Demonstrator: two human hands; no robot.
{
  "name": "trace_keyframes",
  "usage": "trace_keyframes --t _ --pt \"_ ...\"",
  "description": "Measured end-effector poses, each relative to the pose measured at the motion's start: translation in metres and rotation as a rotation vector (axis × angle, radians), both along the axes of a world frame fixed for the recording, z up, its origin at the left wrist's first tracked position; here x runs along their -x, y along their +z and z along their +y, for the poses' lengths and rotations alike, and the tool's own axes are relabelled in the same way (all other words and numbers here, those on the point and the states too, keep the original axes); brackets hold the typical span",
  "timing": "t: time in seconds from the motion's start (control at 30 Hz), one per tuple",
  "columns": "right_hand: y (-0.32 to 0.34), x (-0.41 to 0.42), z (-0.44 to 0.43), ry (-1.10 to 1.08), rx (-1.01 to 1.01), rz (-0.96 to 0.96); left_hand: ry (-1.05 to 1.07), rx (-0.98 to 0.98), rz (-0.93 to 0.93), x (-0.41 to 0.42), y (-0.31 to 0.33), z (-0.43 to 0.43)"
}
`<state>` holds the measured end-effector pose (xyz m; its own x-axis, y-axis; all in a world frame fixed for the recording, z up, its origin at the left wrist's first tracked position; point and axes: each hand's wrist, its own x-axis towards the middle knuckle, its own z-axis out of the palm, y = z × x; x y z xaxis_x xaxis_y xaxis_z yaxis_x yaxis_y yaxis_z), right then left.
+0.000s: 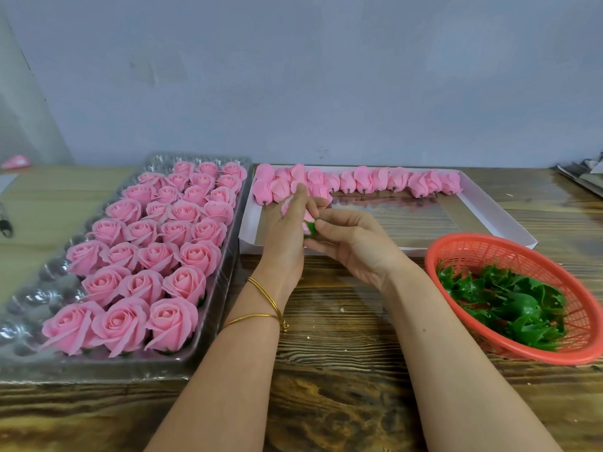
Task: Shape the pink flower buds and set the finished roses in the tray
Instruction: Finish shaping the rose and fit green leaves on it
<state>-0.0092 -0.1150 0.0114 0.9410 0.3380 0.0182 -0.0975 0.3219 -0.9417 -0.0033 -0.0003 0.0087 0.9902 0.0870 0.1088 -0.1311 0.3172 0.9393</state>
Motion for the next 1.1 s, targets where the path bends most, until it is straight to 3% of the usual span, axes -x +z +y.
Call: trace_keyframes --t 0.37,1.1 --pt "-0.0056 0.0003 0.0039 -0.104 -0.009 -0.072 -0.030 -0.060 -0.014 0.0036 0.0010 0.0005" --pt "-0.0073 0.0015 0.0065 -0.203 0.239 -0.199 -0.065 -0.082 -0.019 0.0033 -0.0001 0.0007"
